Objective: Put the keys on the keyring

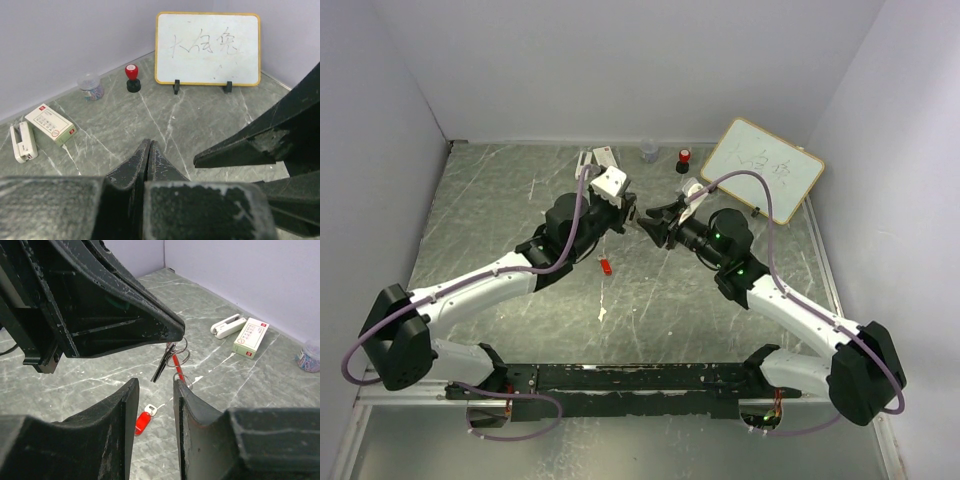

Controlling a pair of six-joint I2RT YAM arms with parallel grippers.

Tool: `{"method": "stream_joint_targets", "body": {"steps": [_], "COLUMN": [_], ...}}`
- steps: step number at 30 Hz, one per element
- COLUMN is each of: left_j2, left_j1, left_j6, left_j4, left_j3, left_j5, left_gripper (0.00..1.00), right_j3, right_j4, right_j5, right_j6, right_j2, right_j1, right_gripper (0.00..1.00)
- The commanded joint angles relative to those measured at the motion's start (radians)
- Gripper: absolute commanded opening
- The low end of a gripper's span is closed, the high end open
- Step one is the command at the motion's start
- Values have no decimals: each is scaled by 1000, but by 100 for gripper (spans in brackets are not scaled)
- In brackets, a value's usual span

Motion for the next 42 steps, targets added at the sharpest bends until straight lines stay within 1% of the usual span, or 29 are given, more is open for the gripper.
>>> {"method": "stream_joint_targets", "body": {"steps": [1, 11, 20, 30, 33, 36, 42], "left_j2": [13, 42, 58, 81, 86, 93, 102], "left_j1": [-29, -82, -117, -140, -144, -148, -149], "left_j6": [-35, -52, -46, -53, -56, -50, -3], "left_j4": [63, 71, 82, 91, 98, 99, 98], "left_j3": [61, 84, 95, 108, 110, 112, 118], "left_j5": [-97, -188, -213, -228, -227, -240, -294], "left_gripper": [7, 7, 7, 7, 6, 7, 7], "right_j3": [22, 12, 9, 10, 6, -4, -26], "right_j4": [30, 60, 83, 106, 116, 125, 88], "right_j5": [9, 28, 42, 68, 85, 105, 128], "right_j6": [19, 35, 45, 61, 69, 79, 89], "right_j2": [9, 43, 66, 84, 82, 70, 5], "right_j1": [5, 6, 7, 7, 6, 7, 5], "right_gripper": [33, 32, 25, 15, 10, 0, 0]}}
